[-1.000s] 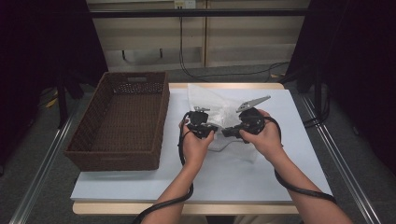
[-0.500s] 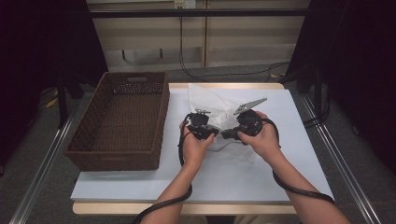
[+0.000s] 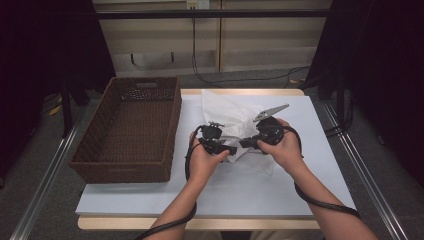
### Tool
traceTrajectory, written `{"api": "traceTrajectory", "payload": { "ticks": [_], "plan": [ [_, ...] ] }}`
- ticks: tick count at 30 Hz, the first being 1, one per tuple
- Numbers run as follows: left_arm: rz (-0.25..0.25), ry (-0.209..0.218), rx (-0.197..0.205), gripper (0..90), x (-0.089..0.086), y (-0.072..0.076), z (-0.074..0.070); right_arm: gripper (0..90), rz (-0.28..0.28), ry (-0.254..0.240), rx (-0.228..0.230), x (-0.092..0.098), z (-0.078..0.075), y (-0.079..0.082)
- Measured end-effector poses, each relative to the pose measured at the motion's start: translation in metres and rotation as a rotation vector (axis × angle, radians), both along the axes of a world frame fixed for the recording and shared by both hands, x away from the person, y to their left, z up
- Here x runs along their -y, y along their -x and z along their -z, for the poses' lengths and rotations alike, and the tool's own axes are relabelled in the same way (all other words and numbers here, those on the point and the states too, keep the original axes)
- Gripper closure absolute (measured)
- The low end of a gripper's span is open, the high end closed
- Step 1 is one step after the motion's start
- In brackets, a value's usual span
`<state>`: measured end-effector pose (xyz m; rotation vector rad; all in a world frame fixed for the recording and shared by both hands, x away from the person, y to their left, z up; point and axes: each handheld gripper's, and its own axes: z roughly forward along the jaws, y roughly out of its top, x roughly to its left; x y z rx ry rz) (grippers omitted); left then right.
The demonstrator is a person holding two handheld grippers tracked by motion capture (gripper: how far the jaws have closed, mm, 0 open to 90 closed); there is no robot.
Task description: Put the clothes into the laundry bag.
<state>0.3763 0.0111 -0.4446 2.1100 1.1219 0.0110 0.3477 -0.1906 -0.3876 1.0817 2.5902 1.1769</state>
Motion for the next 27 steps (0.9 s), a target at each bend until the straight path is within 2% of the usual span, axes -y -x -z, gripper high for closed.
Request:
{"api": "traceTrajectory", "payload": {
  "ticks": [5, 6, 9, 11, 13, 14, 15, 18, 19, 22, 23, 25, 26, 27],
  "plan": [
    [0.024, -0.028, -0.015, 27.8, -0.001, 0.005, -0.003, 90.0, 0.001, 0.002, -0.001, 0.001, 0.000, 0.000],
    [0.037, -0.026, -0.020, 28.1, -0.001, 0.006, -0.005, 90.0, 0.001, -0.001, -0.001, 0.001, 0.001, 0.000],
    [0.057, -0.054, -0.025, 30.2, 0.000, 0.012, -0.009, 90.0, 0.002, -0.002, -0.003, 0.002, 0.001, -0.001],
    [0.078, -0.044, -0.033, 35.1, 0.001, 0.015, -0.010, 90.0, 0.003, -0.002, -0.002, 0.003, 0.001, -0.001],
    [0.097, -0.058, -0.040, 42.4, 0.003, 0.018, -0.010, 90.0, 0.004, -0.003, -0.002, 0.003, 0.001, -0.001],
    [0.101, -0.051, -0.053, 45.2, 0.005, 0.018, -0.008, 90.0, 0.001, -0.004, -0.002, 0.003, 0.001, -0.001],
    [0.086, -0.032, -0.076, 50.0, 0.007, 0.019, -0.005, 90.0, 0.003, -0.003, -0.004, 0.003, 0.000, 0.000],
    [0.098, -0.037, -0.101, 62.6, 0.010, 0.016, 0.004, 90.0, 0.003, -0.005, 0.000, 0.002, 0.000, 0.000],
    [0.092, -0.023, -0.107, 64.9, 0.011, 0.015, 0.007, 90.0, 0.002, -0.005, 0.001, 0.001, -0.001, 0.000],
    [0.073, -0.030, -0.099, 78.1, 0.013, 0.011, 0.010, 90.0, 0.002, -0.005, -0.001, 0.002, 0.000, 0.000],
    [0.059, -0.017, -0.099, 82.7, 0.014, 0.010, 0.011, 90.0, 0.003, 0.001, -0.001, 0.002, 0.000, 0.000],
    [0.037, -0.036, -0.087, 84.3, 0.014, 0.007, 0.011, 90.0, 0.004, -0.002, -0.003, 0.002, 0.000, 0.000],
    [0.024, -0.020, -0.092, 84.5, 0.013, 0.005, 0.011, 90.0, 0.002, -0.006, -0.003, 0.003, 0.000, 0.000],
    [-0.009, -0.006, -0.077, 84.7, 0.014, 0.003, 0.011, 90.0, 0.001, -0.006, -0.004, 0.003, 0.001, 0.000]
  ]
}}
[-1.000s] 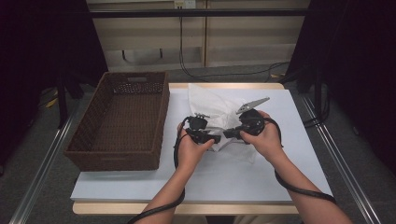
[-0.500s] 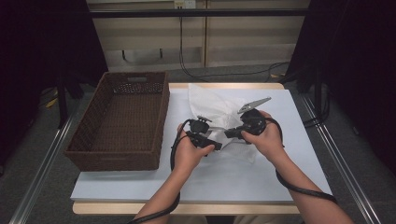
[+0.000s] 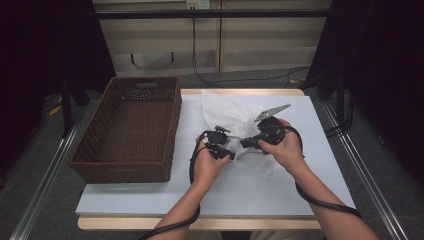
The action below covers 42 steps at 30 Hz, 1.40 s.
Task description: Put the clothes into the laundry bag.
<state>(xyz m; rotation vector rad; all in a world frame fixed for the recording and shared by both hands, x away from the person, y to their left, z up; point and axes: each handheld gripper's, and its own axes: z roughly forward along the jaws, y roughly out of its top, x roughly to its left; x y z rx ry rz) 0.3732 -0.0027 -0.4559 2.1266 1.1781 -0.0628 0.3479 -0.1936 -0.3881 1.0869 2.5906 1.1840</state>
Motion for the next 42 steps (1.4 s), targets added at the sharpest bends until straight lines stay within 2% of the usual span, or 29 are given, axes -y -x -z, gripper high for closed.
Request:
{"api": "traceTrajectory", "payload": {
  "ticks": [2, 3, 6, 14, 15, 18, 19, 23, 26, 29, 30, 32, 34, 35, 36, 42],
  "plan": [
    [-0.017, -0.003, 0.020, 85.0, -0.003, -0.005, -0.002, 90.0, 0.001, -0.002, -0.001, 0.000, 0.000, 0.000],
    [-0.051, 0.015, 0.034, 85.0, -0.003, -0.006, -0.002, 90.0, 0.000, -0.006, 0.000, 0.000, 0.000, 0.000],
    [-0.086, 0.045, 0.043, 85.1, -0.006, -0.011, -0.004, 90.0, 0.001, -0.009, 0.002, 0.000, -0.002, 0.001],
    [-0.107, 0.091, 0.149, 84.9, -0.006, -0.013, -0.014, 90.0, -0.006, -0.017, 0.012, -0.003, -0.007, 0.002],
    [-0.116, 0.100, 0.152, 84.9, -0.005, -0.013, -0.015, 90.0, -0.011, -0.019, 0.016, -0.003, -0.007, 0.002],
    [-0.145, 0.110, 0.182, 84.7, -0.004, -0.015, -0.015, 90.0, -0.011, -0.018, 0.013, -0.004, -0.009, 0.003],
    [-0.138, 0.096, 0.197, 84.7, -0.006, -0.016, -0.015, 90.0, -0.012, -0.019, 0.012, -0.004, -0.009, 0.003],
    [-0.161, 0.089, 0.213, 83.9, -0.004, -0.020, -0.012, 90.0, -0.016, -0.011, 0.008, -0.006, -0.008, 0.003],
    [-0.154, 0.060, 0.205, 82.4, -0.002, -0.023, -0.008, 90.0, -0.020, -0.008, 0.004, -0.008, -0.005, 0.003],
    [-0.147, 0.059, 0.186, 78.9, -0.003, -0.023, -0.005, 90.0, -0.021, 0.003, 0.000, -0.010, -0.002, 0.002],
    [-0.151, 0.072, 0.174, 76.7, -0.003, -0.023, -0.005, 90.0, -0.018, 0.006, -0.003, -0.009, -0.001, 0.002],
    [-0.137, 0.061, 0.168, 72.8, -0.003, -0.021, -0.005, 90.0, -0.017, 0.007, -0.004, -0.009, 0.001, 0.002],
    [-0.119, 0.071, 0.154, 65.4, -0.003, -0.020, -0.005, 90.0, -0.015, 0.004, -0.005, -0.008, 0.003, 0.001],
    [-0.109, 0.055, 0.149, 61.2, -0.002, -0.019, -0.006, 90.0, -0.014, 0.005, -0.005, -0.008, 0.003, 0.001],
    [-0.105, 0.058, 0.140, 58.1, -0.002, -0.018, -0.006, 90.0, -0.011, 0.006, -0.002, -0.008, 0.004, 0.001],
    [-0.042, 0.034, 0.118, 45.2, -0.006, -0.008, -0.014, 90.0, -0.007, 0.016, -0.005, -0.007, 0.005, 0.000]
  ]
}}
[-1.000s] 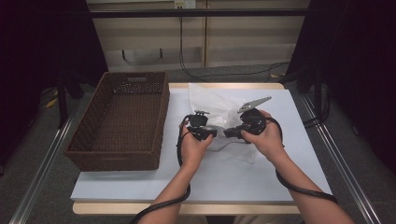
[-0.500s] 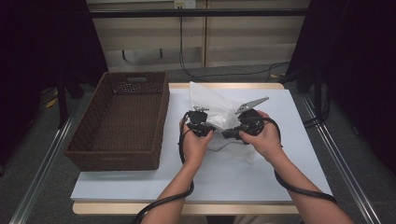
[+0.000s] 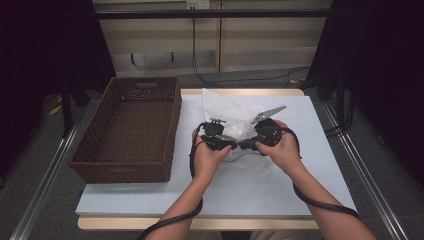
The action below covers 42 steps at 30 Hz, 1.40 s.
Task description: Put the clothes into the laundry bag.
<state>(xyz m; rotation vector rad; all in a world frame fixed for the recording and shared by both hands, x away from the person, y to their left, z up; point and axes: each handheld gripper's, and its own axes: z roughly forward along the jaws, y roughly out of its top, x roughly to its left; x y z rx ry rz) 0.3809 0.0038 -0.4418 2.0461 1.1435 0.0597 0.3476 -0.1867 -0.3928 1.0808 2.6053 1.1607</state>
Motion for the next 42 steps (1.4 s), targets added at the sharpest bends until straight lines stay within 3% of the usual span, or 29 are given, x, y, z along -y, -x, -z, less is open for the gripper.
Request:
{"api": "traceTrajectory", "payload": {
  "ticks": [6, 13, 20, 25, 29, 34, 37, 42],
  "plan": [
    [0.025, 0.007, -0.001, 43.6, -0.008, 0.011, -0.010, 90.0, 0.003, -0.001, 0.003, 0.002, 0.002, 0.000],
    [0.040, -0.019, 0.009, 42.6, -0.016, 0.016, -0.020, 90.0, 0.013, 0.001, 0.002, 0.003, 0.001, 0.000],
    [0.005, -0.008, 0.050, 36.9, -0.028, 0.014, -0.036, 90.0, 0.018, 0.003, 0.014, 0.003, -0.003, -0.001],
    [0.030, -0.059, 0.079, 28.8, -0.026, 0.008, -0.039, 90.0, 0.024, 0.005, 0.024, 0.002, -0.006, -0.001],
    [0.049, -0.069, 0.095, 25.4, -0.020, 0.004, -0.038, 90.0, 0.020, 0.008, 0.033, 0.001, -0.011, -0.003],
    [0.065, -0.072, 0.122, 32.8, -0.012, -0.006, -0.038, 90.0, 0.016, 0.014, 0.040, 0.001, -0.015, -0.004],
    [0.088, -0.093, 0.163, 38.0, -0.008, -0.010, -0.040, 90.0, 0.016, 0.014, 0.040, 0.000, -0.016, -0.004],
    [0.119, -0.069, 0.166, 43.6, -0.002, -0.009, -0.044, 90.0, 0.021, 0.010, 0.047, 0.001, -0.018, -0.005]
  ]
}}
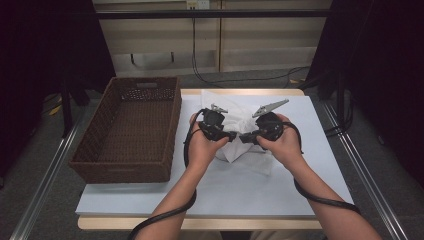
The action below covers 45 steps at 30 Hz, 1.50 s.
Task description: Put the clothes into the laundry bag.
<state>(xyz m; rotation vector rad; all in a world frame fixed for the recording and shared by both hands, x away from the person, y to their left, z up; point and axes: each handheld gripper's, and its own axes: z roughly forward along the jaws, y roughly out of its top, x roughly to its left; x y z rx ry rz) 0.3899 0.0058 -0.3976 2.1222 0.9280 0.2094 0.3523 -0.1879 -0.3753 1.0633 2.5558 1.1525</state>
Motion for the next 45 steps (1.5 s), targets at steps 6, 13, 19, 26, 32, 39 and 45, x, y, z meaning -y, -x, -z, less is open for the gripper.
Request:
{"api": "traceTrajectory", "payload": {
  "ticks": [6, 13, 19, 26, 32, 39, 45],
  "plan": [
    [0.012, 0.021, -0.071, 67.2, 0.004, 0.002, -0.004, 90.0, -0.006, 0.006, 0.002, -0.001, -0.002, 0.002],
    [0.011, -0.007, -0.108, 89.1, 0.001, 0.009, -0.016, 88.9, -0.005, -0.017, -0.007, -0.002, 0.001, 0.002],
    [-0.024, -0.006, -0.139, 89.2, -0.011, 0.013, -0.017, 79.2, -0.001, -0.030, 0.003, 0.001, -0.001, 0.008],
    [-0.042, -0.016, -0.177, 89.3, -0.021, 0.020, -0.011, 79.4, 0.001, -0.040, 0.005, 0.009, -0.002, 0.018],
    [-0.028, -0.018, -0.202, 89.3, -0.020, 0.025, -0.011, 90.0, -0.014, -0.043, -0.025, 0.009, 0.010, 0.026],
    [0.001, -0.021, -0.211, 89.3, -0.017, 0.030, -0.015, 90.0, -0.029, -0.015, -0.074, -0.003, 0.046, 0.027],
    [0.035, -0.011, -0.227, 89.3, -0.015, 0.035, -0.018, 90.0, -0.005, -0.001, -0.071, -0.009, 0.058, 0.022]
  ]
}}
